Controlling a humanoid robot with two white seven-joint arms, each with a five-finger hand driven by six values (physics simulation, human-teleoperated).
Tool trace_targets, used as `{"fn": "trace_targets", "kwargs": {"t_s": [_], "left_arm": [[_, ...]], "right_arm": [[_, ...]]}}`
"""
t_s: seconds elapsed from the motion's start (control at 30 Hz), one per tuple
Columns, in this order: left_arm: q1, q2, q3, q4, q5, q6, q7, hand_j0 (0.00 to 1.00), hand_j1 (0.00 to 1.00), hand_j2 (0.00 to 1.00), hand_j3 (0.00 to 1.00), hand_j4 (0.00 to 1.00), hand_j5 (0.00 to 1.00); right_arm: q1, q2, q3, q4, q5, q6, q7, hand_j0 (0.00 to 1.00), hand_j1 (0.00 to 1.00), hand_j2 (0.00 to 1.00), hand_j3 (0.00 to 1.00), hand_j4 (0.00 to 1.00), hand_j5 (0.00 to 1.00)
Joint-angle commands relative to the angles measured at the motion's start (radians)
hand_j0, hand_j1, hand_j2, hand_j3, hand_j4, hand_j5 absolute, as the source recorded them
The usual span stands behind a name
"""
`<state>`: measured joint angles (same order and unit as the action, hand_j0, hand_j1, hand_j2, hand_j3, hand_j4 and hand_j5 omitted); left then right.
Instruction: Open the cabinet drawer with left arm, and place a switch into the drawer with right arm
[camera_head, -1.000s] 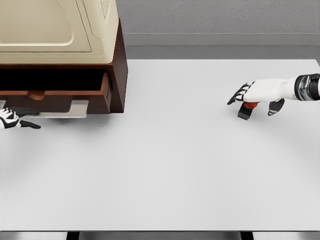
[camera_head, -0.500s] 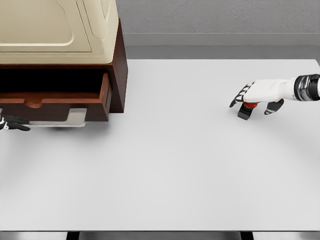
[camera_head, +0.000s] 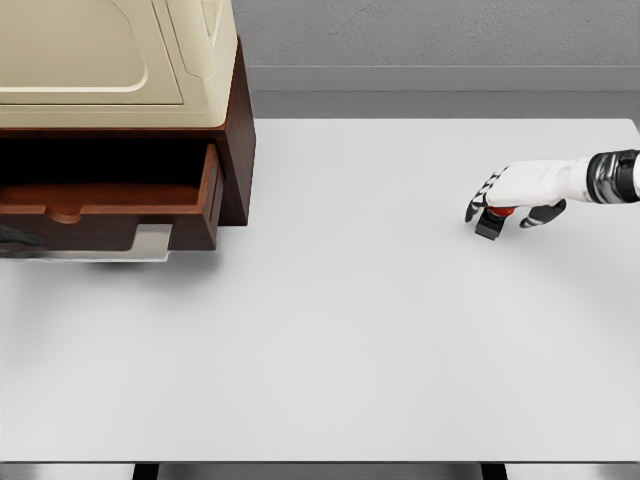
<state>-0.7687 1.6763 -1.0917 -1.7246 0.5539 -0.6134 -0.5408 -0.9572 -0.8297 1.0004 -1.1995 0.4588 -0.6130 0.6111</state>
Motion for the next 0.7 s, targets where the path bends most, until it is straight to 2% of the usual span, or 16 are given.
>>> {"fn": "trace_targets", "kwargs": {"t_s": [0.0, 0.03, 0.07, 0.13, 0.27, 0.4, 0.47, 0.57, 0.67], "left_arm": [[0.000, 0.000, 0.018, 0.002, 0.044, 0.003, -0.002, 1.00, 1.00, 1.00, 1.00, 1.00, 1.00], [0.000, 0.000, 0.021, 0.000, 0.069, 0.003, -0.010, 1.00, 1.00, 1.00, 1.00, 1.00, 1.00], [-0.009, 0.014, 0.026, -0.004, 0.115, 0.003, -0.070, 1.00, 1.00, 1.00, 1.00, 1.00, 1.00], [-0.017, 0.017, 0.038, -0.009, 0.164, 0.003, -0.070, 1.00, 1.00, 1.00, 1.00, 1.00, 1.00], [-0.018, 0.045, 0.038, -0.018, 0.169, 0.003, -0.070, 1.00, 1.00, 1.00, 1.00, 1.00, 1.00], [-0.018, 0.069, 0.024, -0.038, 0.175, 0.003, -0.070, 1.00, 1.00, 1.00, 1.00, 1.00, 1.00], [-0.018, 0.069, 0.006, -0.038, 0.175, 0.003, -0.070, 1.00, 1.00, 1.00, 1.00, 1.00, 1.00], [-0.018, 0.069, -0.062, -0.038, 0.170, 0.003, -0.070, 1.00, 1.00, 1.00, 1.00, 1.00, 1.00], [-0.017, 0.069, -0.091, -0.038, 0.166, 0.003, -0.070, 1.00, 1.00, 1.00, 1.00, 1.00, 1.00]], "right_arm": [[0.000, 0.000, 0.000, 0.000, -0.003, 0.002, 0.000, 0.74, 0.74, 0.74, 0.74, 0.74, 0.74], [0.000, 0.000, 0.000, 0.000, -0.003, 0.002, 0.000, 0.74, 0.74, 0.74, 0.74, 0.74, 0.74], [0.000, 0.000, 0.000, 0.000, -0.003, 0.002, 0.000, 0.72, 0.72, 0.72, 0.72, 0.72, 0.72], [0.000, 0.000, 0.000, 0.000, -0.003, 0.002, 0.000, 0.71, 0.71, 0.71, 0.71, 0.71, 0.71], [0.000, 0.003, 0.000, 0.000, -0.005, 0.002, 0.000, 0.66, 0.66, 0.66, 0.66, 0.66, 0.66], [0.000, 0.003, 0.000, 0.000, -0.005, 0.002, 0.000, 0.55, 0.55, 0.55, 0.55, 0.55, 0.55], [0.000, 0.003, 0.000, 0.000, -0.005, 0.002, 0.000, 0.54, 0.54, 0.54, 0.54, 0.54, 0.54], [0.000, 0.003, 0.000, 0.000, -0.005, 0.002, 0.000, 0.54, 0.54, 0.54, 0.54, 0.54, 0.54], [0.000, 0.004, 0.000, 0.000, -0.005, 0.002, 0.000, 0.47, 0.47, 0.47, 0.47, 0.47, 0.47]]}}
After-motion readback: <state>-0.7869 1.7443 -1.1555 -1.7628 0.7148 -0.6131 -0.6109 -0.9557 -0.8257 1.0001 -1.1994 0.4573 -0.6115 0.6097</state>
